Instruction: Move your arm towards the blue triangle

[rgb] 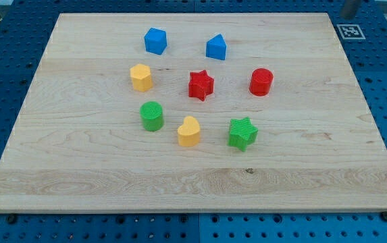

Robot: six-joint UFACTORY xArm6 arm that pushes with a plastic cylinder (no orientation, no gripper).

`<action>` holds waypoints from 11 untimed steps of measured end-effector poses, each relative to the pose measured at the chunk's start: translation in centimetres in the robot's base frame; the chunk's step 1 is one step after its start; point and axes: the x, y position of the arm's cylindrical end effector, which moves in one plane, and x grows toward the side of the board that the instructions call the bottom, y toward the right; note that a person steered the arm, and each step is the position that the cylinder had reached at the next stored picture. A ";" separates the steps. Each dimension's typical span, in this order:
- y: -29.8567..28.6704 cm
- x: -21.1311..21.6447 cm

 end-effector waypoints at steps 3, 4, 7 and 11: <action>-0.3 0.1; -0.3 0.1; -12.6 6.5; -19.1 4.8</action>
